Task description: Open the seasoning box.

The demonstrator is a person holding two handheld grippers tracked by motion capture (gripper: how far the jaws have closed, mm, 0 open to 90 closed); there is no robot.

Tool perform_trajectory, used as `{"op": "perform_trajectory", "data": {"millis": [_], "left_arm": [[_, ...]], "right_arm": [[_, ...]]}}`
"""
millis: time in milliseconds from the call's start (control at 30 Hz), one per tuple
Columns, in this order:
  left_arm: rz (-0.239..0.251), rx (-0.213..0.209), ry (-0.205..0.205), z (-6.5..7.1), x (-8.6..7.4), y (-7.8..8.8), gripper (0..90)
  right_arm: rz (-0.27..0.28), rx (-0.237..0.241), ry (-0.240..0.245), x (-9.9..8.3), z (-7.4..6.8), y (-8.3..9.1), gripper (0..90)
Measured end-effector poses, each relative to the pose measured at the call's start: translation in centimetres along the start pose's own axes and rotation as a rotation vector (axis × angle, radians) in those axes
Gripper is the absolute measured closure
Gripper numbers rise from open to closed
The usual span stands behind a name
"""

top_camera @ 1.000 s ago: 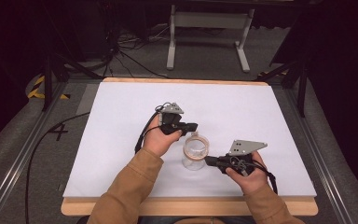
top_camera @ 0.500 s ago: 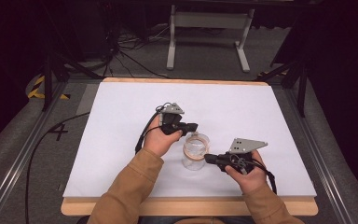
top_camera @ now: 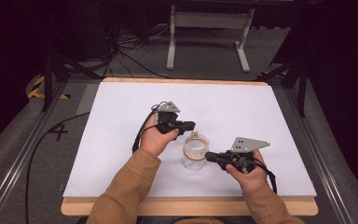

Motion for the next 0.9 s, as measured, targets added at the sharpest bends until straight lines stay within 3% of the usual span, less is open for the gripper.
{"op": "perform_trajectory", "data": {"millis": [433,900], "left_arm": [[0.013,0.083,-0.006,-0.4,-1.3,4.6,86.3],[-0.021,0.124,-0.002,-0.2,-3.4,8.5,84.5]], "right_arm": [[0.049,0.027,0.028,1.8,0.5,-0.1,90.0],[0.089,0.056,0.039,3.6,1.6,-0.3,90.0]]}}
Point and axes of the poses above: each handheld gripper's, and its own axes: y roughly backward along the jaws, x roughly out of its top, z roughly to its right, the point moved 7 cm from there along -y, roughly forward along the jaws, and after that the axes turned 2 degrees about z, right-handed, at the moved point
